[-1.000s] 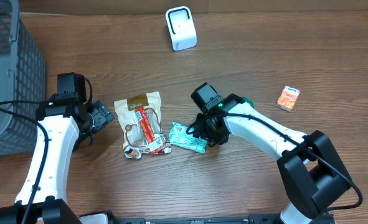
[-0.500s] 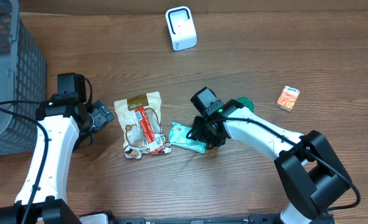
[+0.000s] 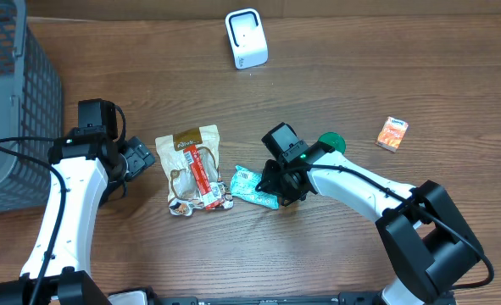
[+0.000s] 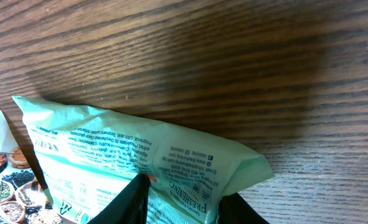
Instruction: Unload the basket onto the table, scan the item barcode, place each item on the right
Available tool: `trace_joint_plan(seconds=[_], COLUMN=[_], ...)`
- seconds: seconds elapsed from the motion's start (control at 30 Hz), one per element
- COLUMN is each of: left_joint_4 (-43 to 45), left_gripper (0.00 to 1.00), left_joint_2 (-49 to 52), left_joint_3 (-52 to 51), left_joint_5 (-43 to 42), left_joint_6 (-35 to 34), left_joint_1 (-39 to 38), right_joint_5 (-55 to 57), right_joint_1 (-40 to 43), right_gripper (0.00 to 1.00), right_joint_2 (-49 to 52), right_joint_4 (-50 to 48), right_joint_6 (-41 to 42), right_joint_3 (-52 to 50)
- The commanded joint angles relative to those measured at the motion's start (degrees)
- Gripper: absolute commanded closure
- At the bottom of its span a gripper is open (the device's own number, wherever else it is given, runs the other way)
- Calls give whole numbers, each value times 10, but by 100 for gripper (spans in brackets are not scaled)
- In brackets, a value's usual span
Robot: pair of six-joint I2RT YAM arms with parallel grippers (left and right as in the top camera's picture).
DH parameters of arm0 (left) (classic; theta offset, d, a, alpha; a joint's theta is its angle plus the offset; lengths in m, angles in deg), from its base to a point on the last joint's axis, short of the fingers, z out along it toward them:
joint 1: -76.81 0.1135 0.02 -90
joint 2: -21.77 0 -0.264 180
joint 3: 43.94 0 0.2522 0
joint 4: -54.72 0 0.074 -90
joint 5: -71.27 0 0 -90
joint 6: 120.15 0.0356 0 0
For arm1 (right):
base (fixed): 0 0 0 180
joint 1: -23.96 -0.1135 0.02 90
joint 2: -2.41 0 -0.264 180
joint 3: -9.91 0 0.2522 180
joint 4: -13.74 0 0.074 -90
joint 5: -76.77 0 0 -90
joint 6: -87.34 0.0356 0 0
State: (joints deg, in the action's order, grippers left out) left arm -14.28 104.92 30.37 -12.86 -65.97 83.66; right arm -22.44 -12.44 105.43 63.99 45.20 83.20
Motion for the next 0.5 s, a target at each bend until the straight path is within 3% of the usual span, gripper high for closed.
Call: trace_joint_plan(seconds=[0.0,0.4,0.47], left_joint_4=[0,0,0], left_gripper=[0,0,0], left_joint_2=[0,0,0], left_joint_3=[-1,-1,-1], left_joint_5=[7,7,7], left_joint_6=[7,7,7], left_joint_1=[1,1,1], right_joint_5=[5,24,31], right_joint_1=[-2,-2,-2], right_gripper=[67,61,72], right_joint_2=[-2,-2,-2], right_joint_4=[2,7,-2], right_joint_6=[4,95,106], right_joint_3=[-16,-26,-35])
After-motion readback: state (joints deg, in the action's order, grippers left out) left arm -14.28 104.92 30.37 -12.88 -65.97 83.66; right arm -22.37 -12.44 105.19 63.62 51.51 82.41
